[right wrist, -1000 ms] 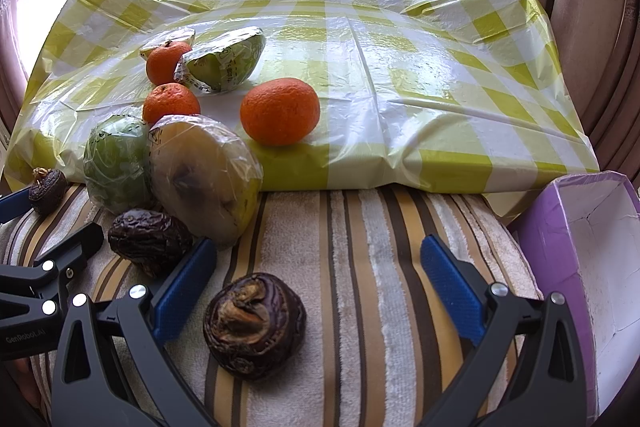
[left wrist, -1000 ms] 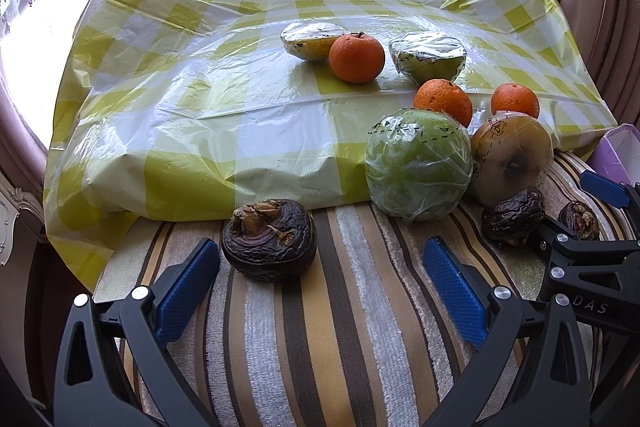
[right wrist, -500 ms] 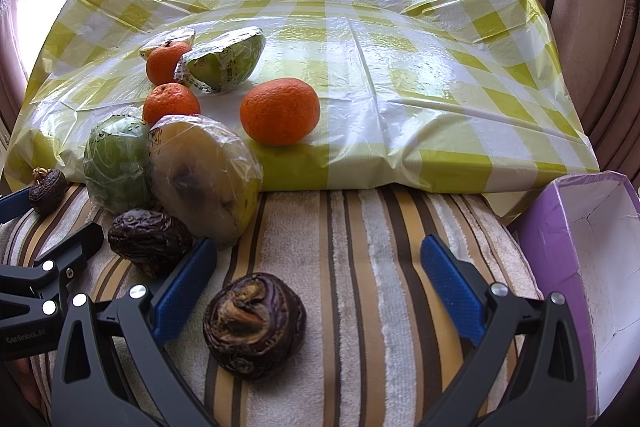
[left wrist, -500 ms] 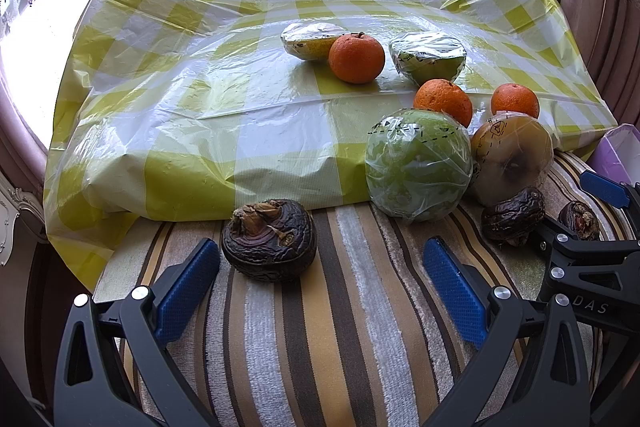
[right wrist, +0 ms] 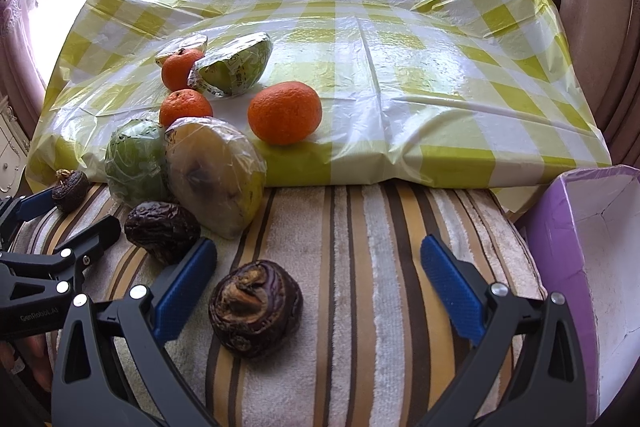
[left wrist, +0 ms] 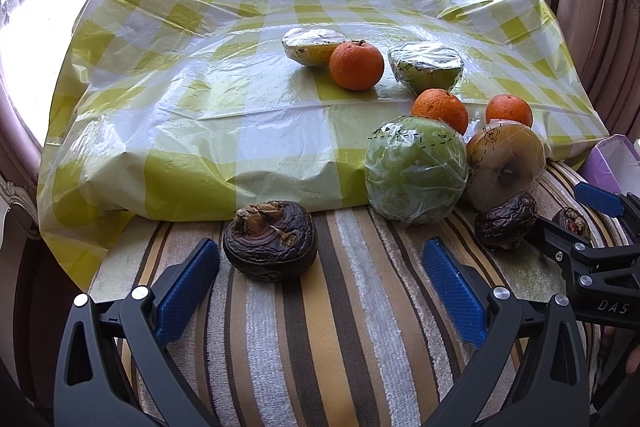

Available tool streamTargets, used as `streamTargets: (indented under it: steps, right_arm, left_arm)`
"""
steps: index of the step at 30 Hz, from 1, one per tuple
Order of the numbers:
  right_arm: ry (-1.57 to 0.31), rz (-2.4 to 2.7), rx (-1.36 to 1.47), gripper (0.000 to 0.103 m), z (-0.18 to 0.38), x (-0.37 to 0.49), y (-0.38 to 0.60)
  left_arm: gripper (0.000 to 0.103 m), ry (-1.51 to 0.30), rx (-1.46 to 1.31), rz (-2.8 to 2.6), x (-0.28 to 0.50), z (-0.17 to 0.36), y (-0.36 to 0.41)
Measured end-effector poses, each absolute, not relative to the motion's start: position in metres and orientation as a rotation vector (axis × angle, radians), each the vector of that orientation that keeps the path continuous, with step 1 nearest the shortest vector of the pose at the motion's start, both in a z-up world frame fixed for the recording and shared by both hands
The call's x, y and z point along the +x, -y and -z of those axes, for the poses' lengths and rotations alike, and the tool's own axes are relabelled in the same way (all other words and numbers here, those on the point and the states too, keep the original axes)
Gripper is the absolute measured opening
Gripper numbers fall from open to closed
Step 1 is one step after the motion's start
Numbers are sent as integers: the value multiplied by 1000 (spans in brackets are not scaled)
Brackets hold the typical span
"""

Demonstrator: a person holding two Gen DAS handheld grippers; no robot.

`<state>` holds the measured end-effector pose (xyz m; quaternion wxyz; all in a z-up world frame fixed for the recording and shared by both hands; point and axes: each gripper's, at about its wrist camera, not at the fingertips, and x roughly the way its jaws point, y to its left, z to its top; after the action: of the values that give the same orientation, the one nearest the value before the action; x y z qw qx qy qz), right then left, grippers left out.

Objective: Organize fruits

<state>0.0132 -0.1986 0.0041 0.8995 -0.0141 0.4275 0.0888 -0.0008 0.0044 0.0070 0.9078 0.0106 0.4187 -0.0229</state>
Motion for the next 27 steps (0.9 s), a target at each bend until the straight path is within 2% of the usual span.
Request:
streamTargets:
  steps: [7,12,15,18,19,21,23,27]
  right_arm:
    - [-835,-273,44,102,-13,-1,208]
    - [-796,-280,-37,102,-15,-12,199]
    - [-767,-269,-69,102,-17,-17,198]
    - [-764,-282,-48,101,-17,-18,202]
    - [-766,-291,-40,99,-17,-19,203]
    - [-773,-304,-46,84,-15,-21,203]
    - [-768,-304,-64,80,-14,-24,201]
    - [-764,-312,-68,66,-14,-27,200]
  left_arm:
    - [99,-842,-26,93,-4,-10,-13]
    - [98,-788,-154,157,-9,-13,-26]
    - [96,-772,-217,179,-11,-15,-32]
    - [90,-764,-258,173,-14,-17,-38]
    - [85,-774,-273,170,-14,-16,-40]
    - [81,-778,-291,161,-15,-16,-42]
    - [77,-782,-298,152,-16,-16,-43]
    - [64,-748,-296,132,-18,-17,-46]
